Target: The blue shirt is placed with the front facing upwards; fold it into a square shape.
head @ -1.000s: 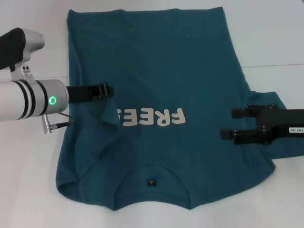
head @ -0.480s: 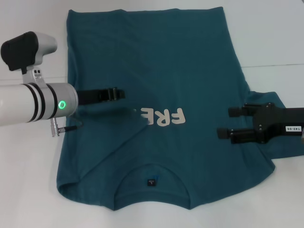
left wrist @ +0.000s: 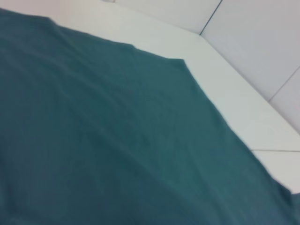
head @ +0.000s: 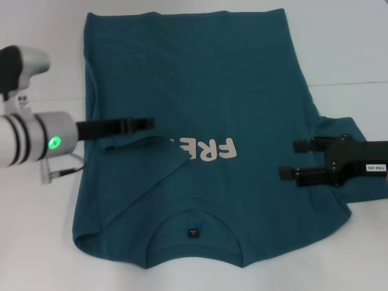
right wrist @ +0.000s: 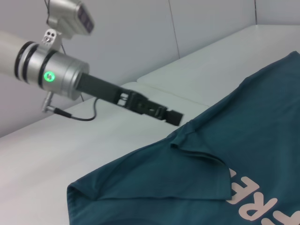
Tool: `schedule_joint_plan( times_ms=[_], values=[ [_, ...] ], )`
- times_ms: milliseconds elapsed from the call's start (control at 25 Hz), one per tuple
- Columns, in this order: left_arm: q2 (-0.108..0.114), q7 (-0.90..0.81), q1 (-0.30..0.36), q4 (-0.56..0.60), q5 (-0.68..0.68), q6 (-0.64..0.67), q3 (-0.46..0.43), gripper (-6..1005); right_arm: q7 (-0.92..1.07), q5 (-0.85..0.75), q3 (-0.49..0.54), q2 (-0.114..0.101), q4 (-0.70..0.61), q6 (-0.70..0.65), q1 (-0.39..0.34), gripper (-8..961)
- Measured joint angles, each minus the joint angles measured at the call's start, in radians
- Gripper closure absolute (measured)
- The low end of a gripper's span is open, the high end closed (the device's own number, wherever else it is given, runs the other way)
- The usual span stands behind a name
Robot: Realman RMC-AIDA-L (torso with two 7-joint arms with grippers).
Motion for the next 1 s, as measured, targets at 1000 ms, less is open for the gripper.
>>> schedule_joint_plan(
  times_ms=[1000],
  values=[
    [-0.004,0.074,-0.062,0.239,0.014,-0.445,0.141,231,0.0,0.0,-0.001,0.002,0.005,0.017,0.018,36]
  ],
)
